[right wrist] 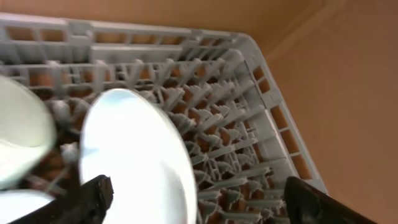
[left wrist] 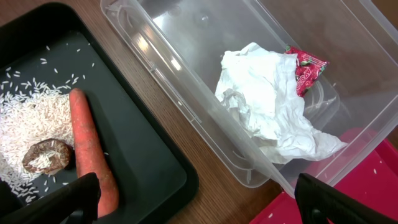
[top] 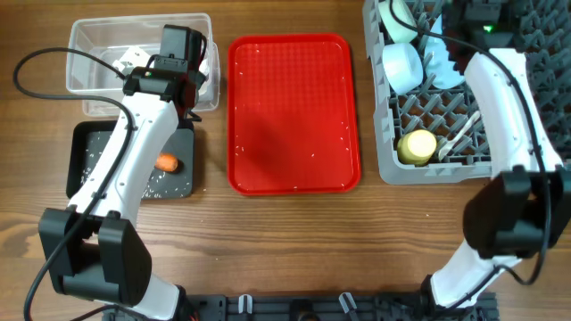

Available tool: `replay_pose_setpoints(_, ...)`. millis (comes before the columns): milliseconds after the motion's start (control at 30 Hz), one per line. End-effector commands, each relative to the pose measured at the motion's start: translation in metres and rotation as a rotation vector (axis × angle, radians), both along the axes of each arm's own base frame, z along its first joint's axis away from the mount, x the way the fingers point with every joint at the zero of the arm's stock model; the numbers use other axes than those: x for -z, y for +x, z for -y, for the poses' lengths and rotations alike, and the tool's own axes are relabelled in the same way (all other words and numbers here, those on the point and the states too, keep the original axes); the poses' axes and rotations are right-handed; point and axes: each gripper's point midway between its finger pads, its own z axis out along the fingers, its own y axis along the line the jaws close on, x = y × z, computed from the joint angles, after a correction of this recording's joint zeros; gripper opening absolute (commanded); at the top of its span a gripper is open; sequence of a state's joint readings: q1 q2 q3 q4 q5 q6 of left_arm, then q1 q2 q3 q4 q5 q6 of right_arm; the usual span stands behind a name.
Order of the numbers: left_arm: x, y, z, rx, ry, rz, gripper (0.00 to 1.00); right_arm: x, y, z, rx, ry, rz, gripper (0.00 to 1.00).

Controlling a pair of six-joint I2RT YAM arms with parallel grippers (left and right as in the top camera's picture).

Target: Sort waste into correct bins and load items into the dishwasher rack

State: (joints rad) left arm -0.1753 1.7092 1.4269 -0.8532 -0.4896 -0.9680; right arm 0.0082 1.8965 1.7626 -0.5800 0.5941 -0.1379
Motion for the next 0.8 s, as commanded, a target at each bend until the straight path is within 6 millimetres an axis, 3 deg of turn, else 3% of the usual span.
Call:
replay_pose_setpoints(0, -0.001, 0.001, -0.005, -0.026, 0.014, 0.009, 1.00, -0.087, -0.038, -0.058, -0.176, 0.164, 0.171, 1.00)
replay_pose_setpoints(67, -0.001, 0.001, -0.005, -0.026, 0.014, 0.009, 1.00, -0.104, -0.065, -0.103, -0.386, 0.316, 0.155, 1.00)
replay_pose_setpoints(133, -0.001, 0.001, -0.005, -0.026, 0.014, 0.009, 1.00, -0.110, -0.097, -0.127, -0.500, 0.417, 0.106, 1.00)
replay_pose_setpoints(233, -0.001, 0.001, -0.005, -0.026, 0.014, 0.009, 1.00, -0.113, -0.123, -0.157, -0.636, 0.542, 0.060, 1.00)
replay_pose_setpoints(433, -0.001, 0.001, -0.005, -0.026, 0.014, 0.009, 1.00, -0.088, -0.138, -0.151, -0.584, 0.548, -0.059, 1.00)
replay_pose_setpoints(533, -0.001, 0.001, -0.005, -0.026, 0.014, 0.009, 1.00, -0.090, -0.136, -0.151, -0.589, 0.547, -0.047, 1.00)
replay_pose_setpoints(633, -0.001, 0.001, -0.005, -0.026, 0.014, 0.009, 1.00, -0.104, -0.130, -0.151, -0.642, 0.486, 0.041, 1.00)
replay_pose_setpoints(767, -0.001, 0.001, -0.005, -0.026, 0.014, 0.009, 1.00, -0.100, -0.151, -0.145, -0.672, 0.420, 0.221, 1.00)
